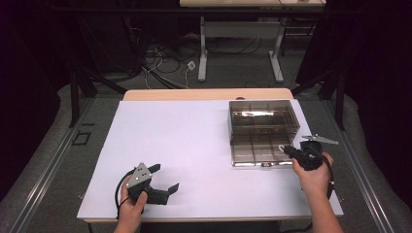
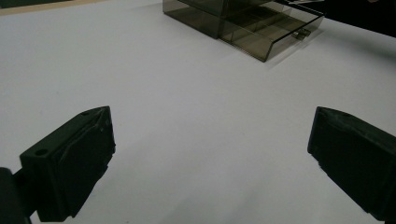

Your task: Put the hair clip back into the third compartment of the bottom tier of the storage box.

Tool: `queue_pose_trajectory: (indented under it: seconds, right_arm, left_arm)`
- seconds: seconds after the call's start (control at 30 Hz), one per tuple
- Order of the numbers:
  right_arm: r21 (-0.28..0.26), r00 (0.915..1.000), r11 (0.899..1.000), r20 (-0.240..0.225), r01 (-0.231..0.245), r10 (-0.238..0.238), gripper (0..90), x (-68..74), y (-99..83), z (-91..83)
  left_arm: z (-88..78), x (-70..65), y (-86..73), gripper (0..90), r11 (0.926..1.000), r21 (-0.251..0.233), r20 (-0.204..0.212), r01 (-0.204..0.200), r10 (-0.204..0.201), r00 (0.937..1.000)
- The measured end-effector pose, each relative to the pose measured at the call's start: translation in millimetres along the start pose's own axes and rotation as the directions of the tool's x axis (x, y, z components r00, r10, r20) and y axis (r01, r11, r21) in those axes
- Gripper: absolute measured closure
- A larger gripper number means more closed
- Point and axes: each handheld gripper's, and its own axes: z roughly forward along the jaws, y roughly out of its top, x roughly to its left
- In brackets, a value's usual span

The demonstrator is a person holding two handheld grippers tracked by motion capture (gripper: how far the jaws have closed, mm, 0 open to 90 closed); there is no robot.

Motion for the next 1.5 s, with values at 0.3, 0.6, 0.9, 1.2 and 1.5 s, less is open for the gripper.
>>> queue_pose_trajectory:
  seconds: [0.3, 0.6, 0.9, 1.2, 1.5]
  right_arm:
    - [0.012, 0.9998, 1.0, 0.017, 0.009, -0.009, 83.4, -0.2, -4.1, 6.3]
    - [0.036, 0.9995, 0.999, 0.029, 0.013, -0.014, 83.3, -0.3, -8.4, 12.5]
    - [0.034, 0.9993, 0.999, 0.029, 0.021, -0.022, 83.3, 0.0, -9.1, 14.3]
    - [0.036, 0.9992, 0.999, 0.031, 0.025, -0.026, 83.2, 0.9, -9.5, 14.8]
    - [0.036, 0.9989, 0.999, 0.031, 0.033, -0.034, 81.9, 0.0, -9.3, 15.1]
  left_arm:
    - [0.6, -0.3, -0.4, 0.9, 1.0, -0.007, -0.002, 0.006, -0.006, 1.0]
    - [0.3, -0.2, 0.0, 1.2, 1.0, 0.001, 0.001, 0.001, -0.001, 1.0]
    - [0.4, -0.3, 0.0, 1.2, 1.0, 0.001, 0.001, 0.001, -0.001, 1.0]
    - [0.1, -0.6, -0.1, 1.4, 1.0, 0.001, 0.0, 0.005, -0.005, 1.0]
    - [0.1, -0.2, 0.1, 1.5, 1.0, 0.003, 0.001, -0.003, 0.003, 1.0]
